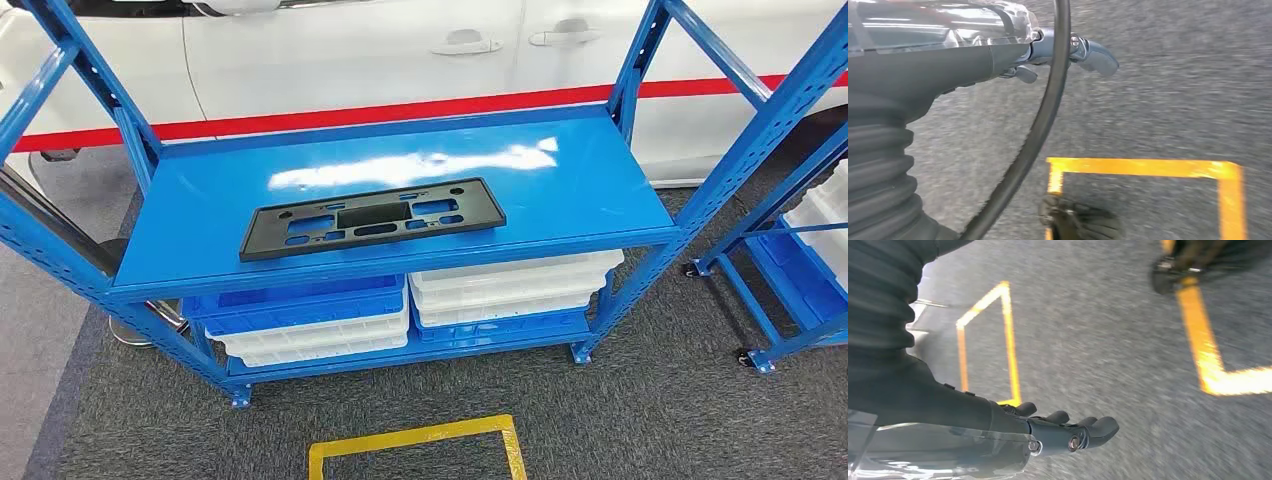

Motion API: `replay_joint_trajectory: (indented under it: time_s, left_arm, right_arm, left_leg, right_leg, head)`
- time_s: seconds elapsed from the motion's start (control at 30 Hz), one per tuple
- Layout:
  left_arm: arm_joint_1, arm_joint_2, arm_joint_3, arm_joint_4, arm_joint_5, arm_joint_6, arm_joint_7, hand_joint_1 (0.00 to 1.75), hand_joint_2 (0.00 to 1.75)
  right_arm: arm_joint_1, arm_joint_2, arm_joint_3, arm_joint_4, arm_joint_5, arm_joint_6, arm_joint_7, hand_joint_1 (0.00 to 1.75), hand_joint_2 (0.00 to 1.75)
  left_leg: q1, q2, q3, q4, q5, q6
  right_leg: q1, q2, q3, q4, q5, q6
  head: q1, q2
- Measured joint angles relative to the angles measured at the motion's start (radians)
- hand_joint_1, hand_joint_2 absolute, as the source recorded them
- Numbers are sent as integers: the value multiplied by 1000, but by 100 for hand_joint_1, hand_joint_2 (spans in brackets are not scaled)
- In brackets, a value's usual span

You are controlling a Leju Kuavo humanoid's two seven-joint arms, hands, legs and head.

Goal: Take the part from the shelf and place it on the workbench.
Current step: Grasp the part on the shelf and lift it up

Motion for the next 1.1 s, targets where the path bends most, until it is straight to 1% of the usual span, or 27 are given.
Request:
replay_joint_trajectory:
  time_s: [0.07,0.27,0.37,0.47,0.57,0.83,0.9,0.97,1.03,1.07,1.1]
  left_arm:
    - [-2,-2,0,2,-4,-1,-8,0,0]
    - [-4,-13,4,10,-12,-5,-13,0,0]
    - [-5,-17,9,11,-12,-20,-14,0,0]
    - [-6,-18,13,12,-13,-37,-21,0,0]
    - [-6,-19,14,13,-16,-50,-31,0,0]
    - [-7,-26,16,14,-24,-76,-50,0,0]
    - [-7,-27,16,15,-26,-79,-50,0,0]
    - [-7,-27,16,15,-28,-80,-50,0,0]
    - [-6,-30,16,15,-30,-81,-51,0,0]
    - [-6,-32,16,15,-31,-83,-51,0,0]
    - [-6,-35,16,15,-32,-85,-51,0,0]
  right_arm:
    - [-1,-3,-6,0,-4,-12,-33,0,175]
    - [-11,-29,-59,-12,-23,-105,-230,0,175]
    - [-4,-35,-103,-64,-26,-122,-313,0,175]
    - [3,-32,-144,-138,-14,-103,-363,0,175]
    - [11,-20,-170,-222,0,-67,-389,0,175]
    - [76,26,-176,-502,32,34,-445,0,175]
    - [97,37,-169,-578,42,56,-460,0,175]
    - [117,47,-158,-650,53,76,-473,0,175]
    - [136,55,-146,-723,64,96,-488,0,175]
    - [146,58,-140,-759,70,106,-495,0,175]
    - [155,61,-133,-794,76,116,-502,0,175]
  left_leg:
    - [0,0,0,0,0,0]
    - [-1,0,1,0,0,0]
    - [-1,0,1,0,0,0]
    - [-1,0,1,0,0,1]
    - [-1,0,1,0,0,1]
    - [-1,0,1,0,1,1]
    - [-4,0,-1,5,-2,7]
    - [-8,0,-3,7,-3,20]
    - [-6,1,12,-22,12,34]
    - [-3,3,23,-44,22,42]
    - [1,5,34,-64,33,48]
  right_leg:
    - [0,0,0,0,0,0]
    - [-1,0,0,0,0,0]
    - [-1,0,0,0,0,0]
    - [-1,0,0,0,0,0]
    - [-1,0,0,0,0,0]
    - [-1,0,0,0,0,0]
    - [-5,0,0,-2,2,5]
    - [-10,-1,1,-8,5,14]
    - [-7,-1,10,-19,8,23]
    - [-5,-2,9,-10,-1,26]
    - [-3,-2,-1,17,-20,28]
  head:
    - [0,0]
    - [0,0]
    - [0,0]
    - [0,0]
    - [0,0]
    - [0,0]
    - [0,0]
    - [0,0]
    - [0,0]
    - [0,0]
    - [0,0]
